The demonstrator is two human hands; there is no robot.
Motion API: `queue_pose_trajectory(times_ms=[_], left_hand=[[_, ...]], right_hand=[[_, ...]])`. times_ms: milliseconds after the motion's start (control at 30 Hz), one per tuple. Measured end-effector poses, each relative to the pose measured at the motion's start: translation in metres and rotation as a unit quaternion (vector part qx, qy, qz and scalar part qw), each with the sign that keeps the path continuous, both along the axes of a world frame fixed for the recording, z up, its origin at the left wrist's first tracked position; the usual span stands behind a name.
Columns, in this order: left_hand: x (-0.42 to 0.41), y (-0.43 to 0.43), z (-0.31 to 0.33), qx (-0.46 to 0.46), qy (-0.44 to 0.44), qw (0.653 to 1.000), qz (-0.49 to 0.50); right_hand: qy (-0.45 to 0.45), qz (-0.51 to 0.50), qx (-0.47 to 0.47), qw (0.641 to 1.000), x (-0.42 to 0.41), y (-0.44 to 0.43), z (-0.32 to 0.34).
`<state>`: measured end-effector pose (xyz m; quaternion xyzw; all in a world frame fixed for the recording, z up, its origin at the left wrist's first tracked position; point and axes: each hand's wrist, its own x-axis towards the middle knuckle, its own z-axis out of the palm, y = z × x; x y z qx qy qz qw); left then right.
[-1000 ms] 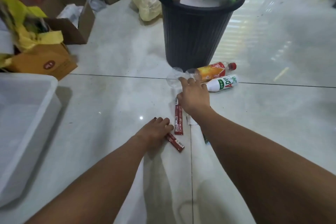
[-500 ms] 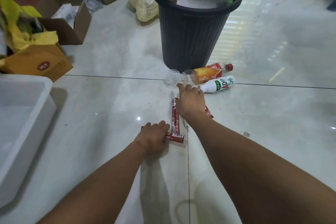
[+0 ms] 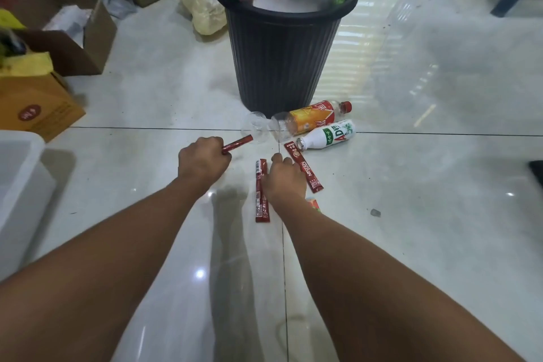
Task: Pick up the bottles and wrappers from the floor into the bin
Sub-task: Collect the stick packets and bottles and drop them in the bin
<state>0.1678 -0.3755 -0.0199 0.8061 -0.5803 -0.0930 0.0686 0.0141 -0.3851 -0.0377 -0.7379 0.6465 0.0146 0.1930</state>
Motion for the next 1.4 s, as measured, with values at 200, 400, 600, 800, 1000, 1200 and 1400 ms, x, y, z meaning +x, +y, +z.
queue_pose_trajectory(times_ms=[200,400,600,800,1000,1200,1400], left_hand=[[0.013,-0.006,-0.003,-0.014,0.002,1.0,0.026],[0.023,-0.004,-0.013,-0.005,-0.01,1.0,0.02],[0.032,-0.003,-0.018,-0.01,-0.018,0.999,0.032],[0.03,-0.003,-0.018,-0.016,-0.019,0.999,0.027],[0.026,-0.004,-0.005,-0.038,-0.017,0.999,0.026],[0.015,-0.003,0.027,-0.039,-0.039,0.998,0.021],[-0.012,-0.035,0.097,-0.08,-0.076,0.994,-0.004]], right_hand=[[-0.028,0.006,0.027,0.999,0.018,0.007,-0.017],[0.027,-0.001,0.015,1.0,0.034,0.006,-0.032],[0.06,0.042,0.007,0.997,0.04,0.009,-0.041],[0.05,0.103,0.018,0.993,0.037,0.008,-0.036],[0.036,0.105,-0.005,0.994,0.027,-0.006,-0.012],[0.011,0.063,-0.069,0.996,0.01,-0.033,0.038],[-0.022,0.034,-0.116,0.992,-0.011,-0.053,0.099]])
